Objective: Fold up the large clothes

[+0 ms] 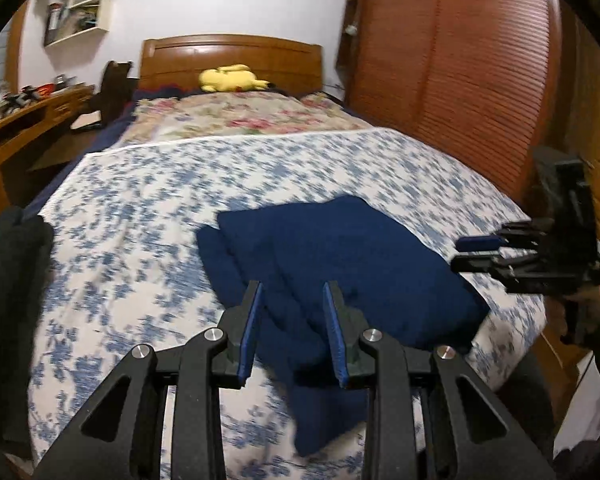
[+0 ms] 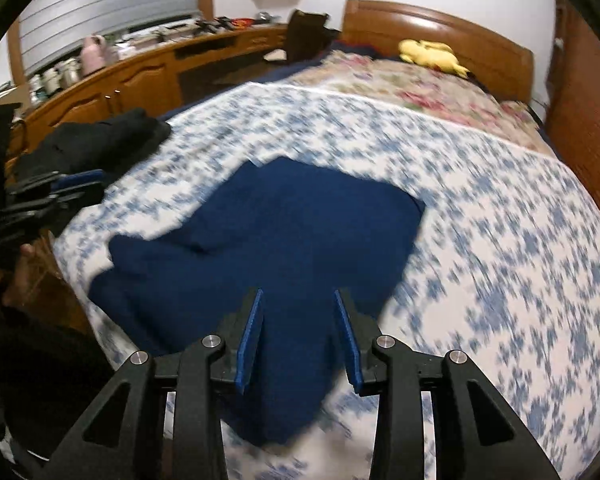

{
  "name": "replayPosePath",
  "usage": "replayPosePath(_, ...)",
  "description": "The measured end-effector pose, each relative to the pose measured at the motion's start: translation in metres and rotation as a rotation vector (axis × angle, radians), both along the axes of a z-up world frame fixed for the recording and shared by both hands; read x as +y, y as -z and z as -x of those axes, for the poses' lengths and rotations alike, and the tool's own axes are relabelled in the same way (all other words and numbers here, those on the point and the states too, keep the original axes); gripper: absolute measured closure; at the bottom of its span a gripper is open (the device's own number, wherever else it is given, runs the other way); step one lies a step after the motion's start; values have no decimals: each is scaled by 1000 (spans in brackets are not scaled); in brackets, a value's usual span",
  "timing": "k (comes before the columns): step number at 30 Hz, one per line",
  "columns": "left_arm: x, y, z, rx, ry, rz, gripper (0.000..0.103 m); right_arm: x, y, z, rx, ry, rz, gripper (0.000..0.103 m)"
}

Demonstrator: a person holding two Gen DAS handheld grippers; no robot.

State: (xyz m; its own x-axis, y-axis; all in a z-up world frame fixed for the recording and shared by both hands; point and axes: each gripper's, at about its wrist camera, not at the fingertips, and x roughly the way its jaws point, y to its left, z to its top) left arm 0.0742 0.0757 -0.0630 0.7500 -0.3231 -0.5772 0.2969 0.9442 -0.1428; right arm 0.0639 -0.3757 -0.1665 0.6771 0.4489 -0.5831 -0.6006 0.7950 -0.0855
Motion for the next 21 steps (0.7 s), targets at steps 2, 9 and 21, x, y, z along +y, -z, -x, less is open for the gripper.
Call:
replayPosePath(2, -10, 6, 0, 22, 30, -11, 72, -3, 0, -1, 12, 16, -11, 66)
replayPosePath(9, -29, 22, -4, 77, 86, -23, 72, -8, -3, 2, 7, 14, -49, 66)
replayPosePath(21, -34, 44, -12, 162, 127, -18, 79, -22, 12, -8, 22, -20, -117, 66)
